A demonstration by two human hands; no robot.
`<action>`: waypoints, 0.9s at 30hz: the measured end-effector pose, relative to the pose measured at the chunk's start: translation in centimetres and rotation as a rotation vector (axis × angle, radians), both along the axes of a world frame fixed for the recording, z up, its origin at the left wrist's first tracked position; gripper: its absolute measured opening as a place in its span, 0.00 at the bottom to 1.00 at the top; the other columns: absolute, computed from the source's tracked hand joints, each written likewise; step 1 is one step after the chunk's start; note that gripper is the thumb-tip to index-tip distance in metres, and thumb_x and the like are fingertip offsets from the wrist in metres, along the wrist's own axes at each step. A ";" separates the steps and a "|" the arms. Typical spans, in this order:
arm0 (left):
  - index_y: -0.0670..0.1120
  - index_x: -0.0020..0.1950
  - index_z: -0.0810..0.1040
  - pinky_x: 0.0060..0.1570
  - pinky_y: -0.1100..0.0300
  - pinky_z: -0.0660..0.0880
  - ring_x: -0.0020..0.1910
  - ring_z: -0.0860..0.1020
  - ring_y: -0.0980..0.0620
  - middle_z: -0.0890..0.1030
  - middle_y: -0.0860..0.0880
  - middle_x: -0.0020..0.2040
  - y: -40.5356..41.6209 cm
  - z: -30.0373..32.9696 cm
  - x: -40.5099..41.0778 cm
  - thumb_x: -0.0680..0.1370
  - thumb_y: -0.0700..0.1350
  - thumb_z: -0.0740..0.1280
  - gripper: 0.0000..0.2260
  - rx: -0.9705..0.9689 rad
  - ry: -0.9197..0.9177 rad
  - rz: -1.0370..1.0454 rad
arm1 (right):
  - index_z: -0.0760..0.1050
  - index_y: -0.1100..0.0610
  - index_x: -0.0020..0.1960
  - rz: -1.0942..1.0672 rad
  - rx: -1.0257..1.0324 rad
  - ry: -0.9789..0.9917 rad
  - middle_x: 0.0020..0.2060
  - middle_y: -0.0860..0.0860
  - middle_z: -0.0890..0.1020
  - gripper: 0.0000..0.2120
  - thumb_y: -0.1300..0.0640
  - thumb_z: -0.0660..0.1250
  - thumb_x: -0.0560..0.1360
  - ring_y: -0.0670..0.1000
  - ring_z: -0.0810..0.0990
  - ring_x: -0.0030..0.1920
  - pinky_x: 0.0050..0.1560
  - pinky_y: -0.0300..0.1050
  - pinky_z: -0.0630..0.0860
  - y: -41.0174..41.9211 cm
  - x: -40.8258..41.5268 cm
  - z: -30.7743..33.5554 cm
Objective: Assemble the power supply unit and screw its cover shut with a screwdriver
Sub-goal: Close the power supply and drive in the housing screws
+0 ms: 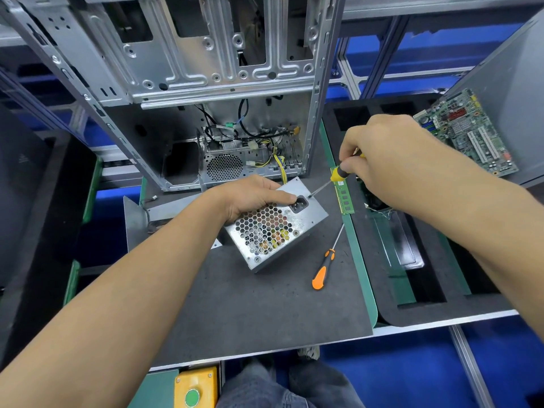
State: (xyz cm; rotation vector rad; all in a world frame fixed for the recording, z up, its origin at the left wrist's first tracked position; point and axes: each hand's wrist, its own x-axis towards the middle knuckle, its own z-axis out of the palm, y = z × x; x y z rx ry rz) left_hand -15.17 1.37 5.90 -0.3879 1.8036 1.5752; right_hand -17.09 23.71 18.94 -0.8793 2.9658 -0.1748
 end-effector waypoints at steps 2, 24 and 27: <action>0.46 0.43 0.87 0.41 0.56 0.78 0.34 0.80 0.50 0.85 0.44 0.40 0.0 0.0 0.0 0.75 0.47 0.75 0.05 0.000 -0.001 0.000 | 0.79 0.55 0.52 -0.003 -0.003 -0.033 0.47 0.53 0.73 0.04 0.58 0.67 0.79 0.57 0.74 0.47 0.45 0.47 0.69 0.1 0.0 0.0; 0.40 0.51 0.85 0.47 0.53 0.78 0.37 0.80 0.48 0.85 0.41 0.45 0.1 0.0 0.1 0.75 0.47 0.75 0.11 -0.002 0.017 0.011 | 0.71 0.47 0.43 0.053 0.096 -0.120 0.41 0.49 0.69 0.07 0.55 0.64 0.80 0.57 0.73 0.48 0.46 0.47 0.67 -1.6 0.8 2.2; 0.44 0.48 0.87 0.45 0.55 0.78 0.36 0.81 0.49 0.85 0.43 0.44 0.1 0.2 0.1 0.76 0.47 0.74 0.07 0.012 0.022 0.002 | 0.64 0.51 0.38 0.013 0.206 0.023 0.32 0.52 0.64 0.20 0.39 0.56 0.81 0.57 0.68 0.36 0.37 0.49 0.65 -2.0 1.2 2.0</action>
